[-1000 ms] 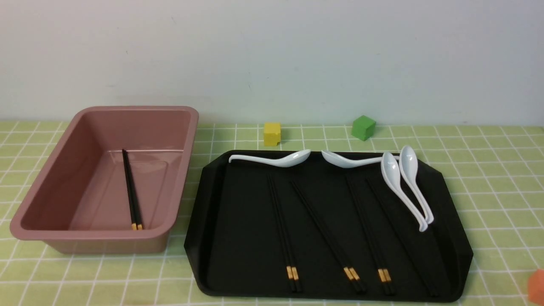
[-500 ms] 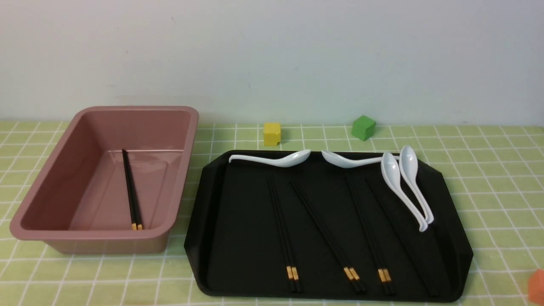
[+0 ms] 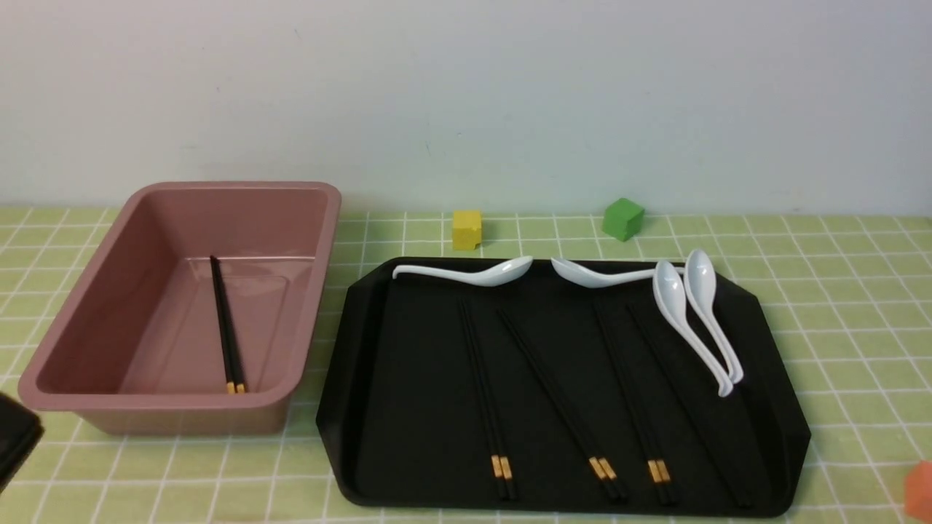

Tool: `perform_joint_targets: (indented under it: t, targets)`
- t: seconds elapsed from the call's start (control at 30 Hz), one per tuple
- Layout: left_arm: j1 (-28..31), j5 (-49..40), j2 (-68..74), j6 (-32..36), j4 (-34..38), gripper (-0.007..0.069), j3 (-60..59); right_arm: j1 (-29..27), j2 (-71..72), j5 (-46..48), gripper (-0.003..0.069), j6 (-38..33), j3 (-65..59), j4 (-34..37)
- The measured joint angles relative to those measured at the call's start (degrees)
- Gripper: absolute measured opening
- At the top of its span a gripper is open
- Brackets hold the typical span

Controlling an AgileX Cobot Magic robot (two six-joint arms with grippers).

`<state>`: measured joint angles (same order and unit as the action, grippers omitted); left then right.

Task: On green tablecloth take chopsticks from black tray and put them in box.
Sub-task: 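Reach over to the black tray and grasp a pair of chopsticks with the left gripper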

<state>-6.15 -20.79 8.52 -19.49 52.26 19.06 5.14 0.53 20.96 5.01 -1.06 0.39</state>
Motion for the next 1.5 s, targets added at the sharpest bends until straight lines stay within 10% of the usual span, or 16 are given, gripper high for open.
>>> perform_joint_targets:
  t: [0.3,0.67,1.03,1.27,1.5]
  targets:
    - [0.00,-44.09,42.42,4.96,-25.80,-0.0013,21.68,0.00,0.02,0.00,0.0240,0.00,0.00,0.00]
    - [-11.82,-38.72,66.76,2.22,-21.55,-0.0013,41.53,0.00,0.02,0.00,0.0240,0.00,0.00,0.00]
    - [-32.47,-38.52,92.65,-26.67,-49.26,0.0153,64.97,0.00,0.02,0.00,0.0240,0.00,0.00,0.00]
    - [-35.06,-38.52,104.57,-35.73,-54.97,0.0327,74.41,0.00,0.02,0.00,0.0240,0.00,0.00,0.00]
    - [-35.06,-37.86,113.19,-36.86,-55.76,0.0344,79.07,0.00,0.02,0.00,0.0240,0.00,0.00,0.00]
